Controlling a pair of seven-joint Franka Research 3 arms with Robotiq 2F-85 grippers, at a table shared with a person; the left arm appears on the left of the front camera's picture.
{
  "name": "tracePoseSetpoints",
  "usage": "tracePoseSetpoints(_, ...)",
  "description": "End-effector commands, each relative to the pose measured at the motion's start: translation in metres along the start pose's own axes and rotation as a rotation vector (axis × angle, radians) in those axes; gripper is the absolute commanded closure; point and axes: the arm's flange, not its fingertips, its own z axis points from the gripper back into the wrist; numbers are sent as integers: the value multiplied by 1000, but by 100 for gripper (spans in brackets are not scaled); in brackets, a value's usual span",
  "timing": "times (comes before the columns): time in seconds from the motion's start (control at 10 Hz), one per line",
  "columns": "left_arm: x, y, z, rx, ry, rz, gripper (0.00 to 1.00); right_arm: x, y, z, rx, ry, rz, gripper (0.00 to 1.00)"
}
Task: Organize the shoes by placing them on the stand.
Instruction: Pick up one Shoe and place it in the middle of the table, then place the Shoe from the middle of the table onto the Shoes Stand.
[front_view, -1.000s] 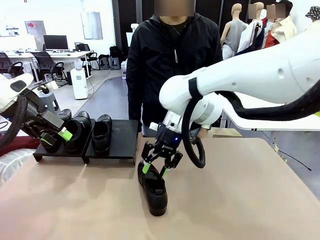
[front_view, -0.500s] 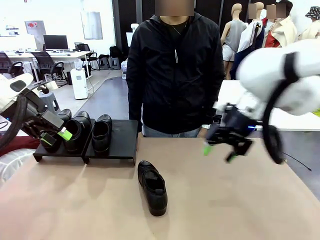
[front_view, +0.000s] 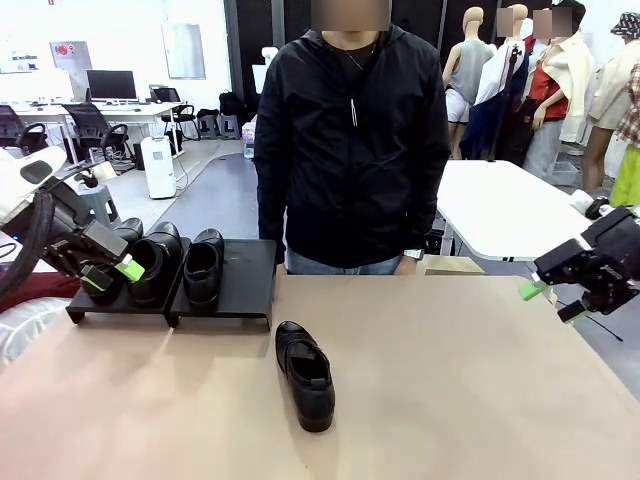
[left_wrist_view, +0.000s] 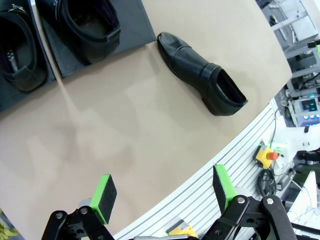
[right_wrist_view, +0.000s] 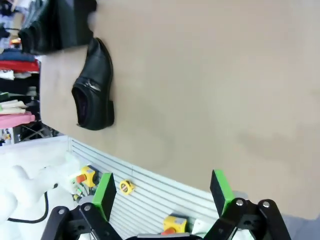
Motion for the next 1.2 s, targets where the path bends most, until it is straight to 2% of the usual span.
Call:
tracePoseSetpoints(0.0, -2, 0, 1, -21, -5, -6, 0, -2, 7, -4, -21, 38, -34, 0)
tracePoseSetpoints(1.1, -2, 0, 1, -21, -5, -6, 0, -2, 7, -4, -21, 38, -34, 0)
